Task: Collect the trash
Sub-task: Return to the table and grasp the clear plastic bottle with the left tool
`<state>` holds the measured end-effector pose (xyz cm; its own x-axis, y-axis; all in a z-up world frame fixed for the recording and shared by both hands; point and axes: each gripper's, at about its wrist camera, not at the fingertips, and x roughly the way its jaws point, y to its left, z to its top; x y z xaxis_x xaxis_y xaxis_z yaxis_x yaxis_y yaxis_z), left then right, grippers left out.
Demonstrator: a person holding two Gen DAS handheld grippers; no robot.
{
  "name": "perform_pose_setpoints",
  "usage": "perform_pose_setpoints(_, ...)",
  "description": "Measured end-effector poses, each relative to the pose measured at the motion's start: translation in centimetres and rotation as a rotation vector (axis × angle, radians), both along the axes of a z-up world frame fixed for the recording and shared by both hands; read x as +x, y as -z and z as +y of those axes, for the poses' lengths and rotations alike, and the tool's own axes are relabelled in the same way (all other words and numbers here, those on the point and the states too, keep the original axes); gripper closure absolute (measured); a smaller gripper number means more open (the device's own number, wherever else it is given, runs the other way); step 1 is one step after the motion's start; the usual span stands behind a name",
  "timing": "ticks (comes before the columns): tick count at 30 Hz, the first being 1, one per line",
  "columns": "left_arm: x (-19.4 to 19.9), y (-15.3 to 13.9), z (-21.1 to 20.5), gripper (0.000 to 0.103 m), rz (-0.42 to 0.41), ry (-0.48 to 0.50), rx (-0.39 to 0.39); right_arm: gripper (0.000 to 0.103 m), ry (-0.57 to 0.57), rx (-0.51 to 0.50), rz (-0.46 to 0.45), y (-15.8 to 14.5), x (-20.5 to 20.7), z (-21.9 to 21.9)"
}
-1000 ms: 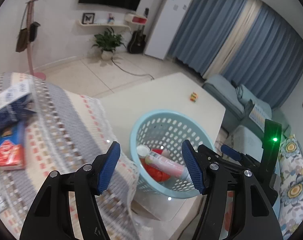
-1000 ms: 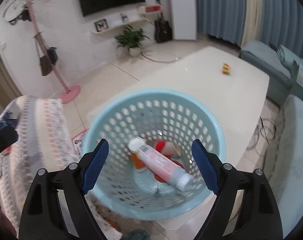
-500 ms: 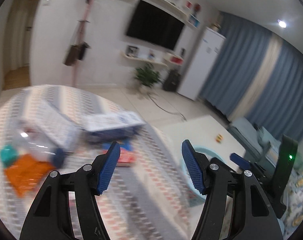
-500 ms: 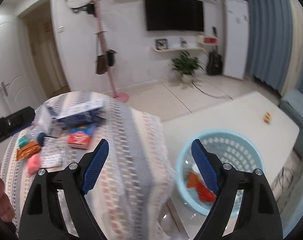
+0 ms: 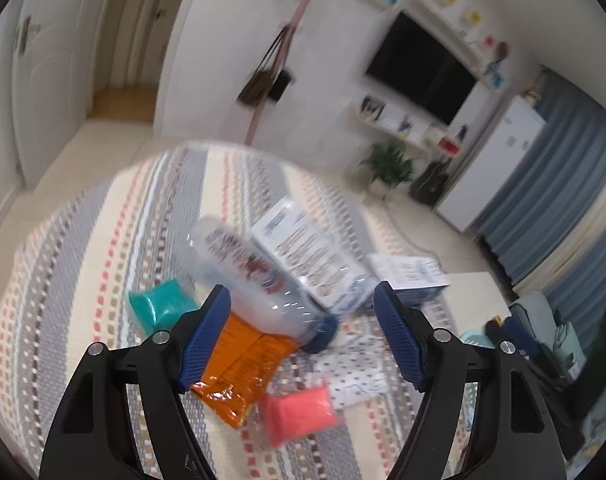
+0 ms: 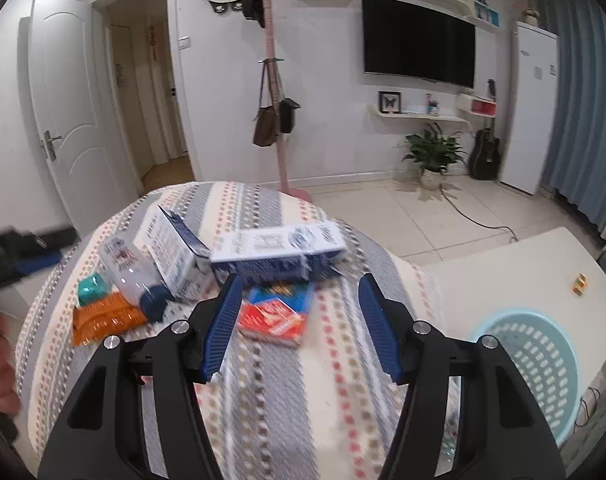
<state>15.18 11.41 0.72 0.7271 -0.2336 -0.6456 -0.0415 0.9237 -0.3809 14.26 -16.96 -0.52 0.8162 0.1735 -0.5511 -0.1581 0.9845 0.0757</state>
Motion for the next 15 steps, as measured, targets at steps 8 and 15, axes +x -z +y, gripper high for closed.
perform_pose_setpoints(8,5.2,4.9,0.1,0.029,0.2,-0.113,0.033,0.036,0.008,-0.03,0.013,-0.7,4.3,0.3)
perform_pose_setpoints(15,7.3,6.1,-0.2,0.023,0.217,-0.141,0.04,0.036,0.045,-0.04,0.083,0.7,9.0,-1.4)
